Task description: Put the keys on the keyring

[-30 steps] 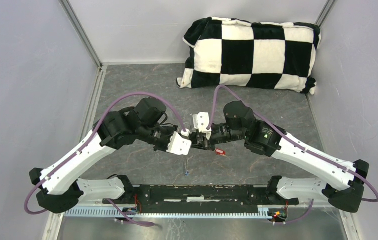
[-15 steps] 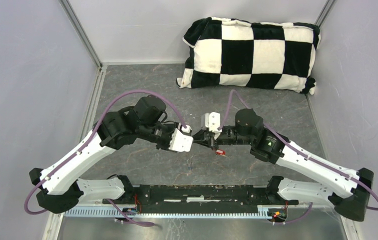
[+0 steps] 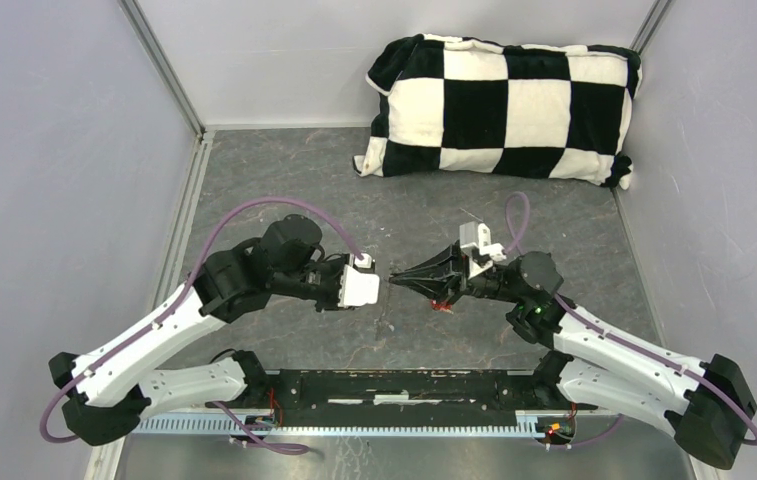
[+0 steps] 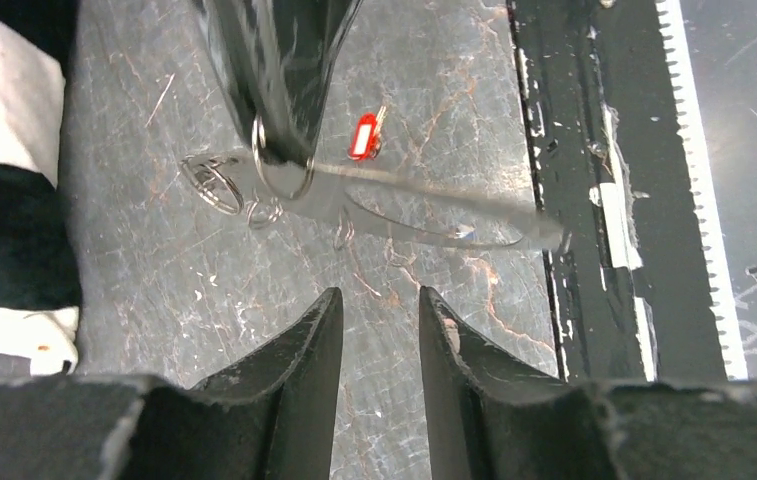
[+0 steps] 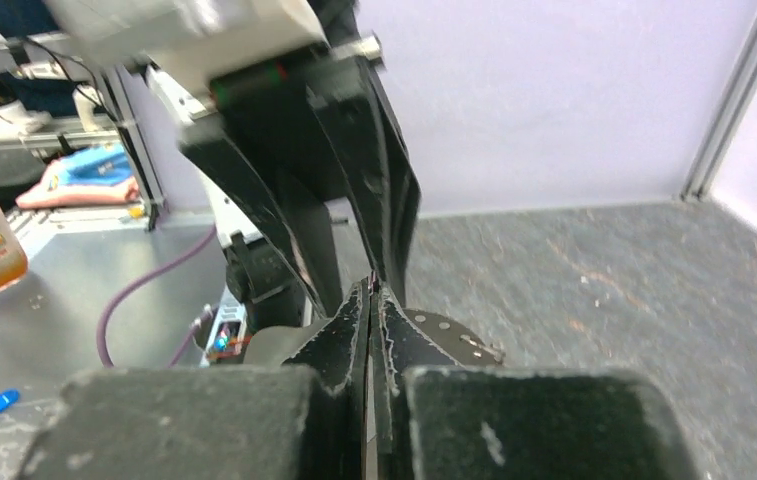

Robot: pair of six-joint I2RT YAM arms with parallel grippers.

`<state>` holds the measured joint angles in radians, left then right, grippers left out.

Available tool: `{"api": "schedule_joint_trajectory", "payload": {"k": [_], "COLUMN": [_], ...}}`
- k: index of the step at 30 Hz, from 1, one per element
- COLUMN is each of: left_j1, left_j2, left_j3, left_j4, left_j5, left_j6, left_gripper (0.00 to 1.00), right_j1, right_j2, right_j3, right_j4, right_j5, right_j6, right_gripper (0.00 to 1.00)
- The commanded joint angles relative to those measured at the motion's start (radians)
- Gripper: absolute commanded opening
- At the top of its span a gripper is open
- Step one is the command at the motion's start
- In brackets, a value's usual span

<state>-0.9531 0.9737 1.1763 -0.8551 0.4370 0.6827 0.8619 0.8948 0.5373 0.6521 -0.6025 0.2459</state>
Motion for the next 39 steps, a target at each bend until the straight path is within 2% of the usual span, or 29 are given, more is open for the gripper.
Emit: {"api": "schedule_joint_trajectory", "payload": {"k": [1, 5, 8, 15, 19, 23, 26, 31, 34, 39], "left_j1": [0.005, 0.011, 0.013, 0.013, 0.013, 0.013, 0.013, 0.013, 0.013, 0.013], "left_j2": [-0.049, -0.060, -0.065, -0.096, -0.120, -0.151, -0.165, -0.176, -0.187, -0.202], "left_j3": [-0.067, -0.071, -0.050, -0.069, -0.080, -0.103, -0.112, -0.130, -0.141, -0.147], "left_j4": [0.230, 0.312, 0.317, 0.368, 0.400, 0.451, 0.466, 0.429, 0.408, 0.467], "left_j5": [-0.046, 0.012, 0.116, 0.236, 0.233, 0.218, 0.237, 0.335, 0.337, 0.285], "left_j6": [-0.148, -0.220, -0.244, -0.325, -0.348, -0.351, -0.354, -0.325, -0.306, -0.349], "left_gripper": [0.40, 0.41, 0.43, 0.47, 0.47, 0.46, 0.46, 0.49, 0.51, 0.51], "right_j1": [-0.002, -0.007, -0.017, -0.042, -0.051, -0.058, -0.058, -0.058, -0.058, -0.059], "right_j2": [-0.031, -0.026, -0.014, 0.057, 0.123, 0.188, 0.223, 0.228, 0.224, 0.211], "right_j3": [-0.034, -0.055, -0.068, -0.088, -0.079, -0.032, 0.021, 0.097, 0.150, 0.233], "right_j4": [0.304, 0.384, 0.457, 0.731, 0.934, 1.028, 1.003, 0.852, 0.725, 0.455], "right_j5": [-0.019, -0.062, -0.094, -0.157, -0.207, -0.269, -0.334, -0.419, -0.487, -0.557], "right_j6": [0.109, 0.124, 0.157, 0.318, 0.452, 0.538, 0.552, 0.458, 0.386, 0.222], "right_gripper": [0.01, 0.01, 0.01, 0.01, 0.01, 0.01, 0.01, 0.01, 0.01, 0.01]}}
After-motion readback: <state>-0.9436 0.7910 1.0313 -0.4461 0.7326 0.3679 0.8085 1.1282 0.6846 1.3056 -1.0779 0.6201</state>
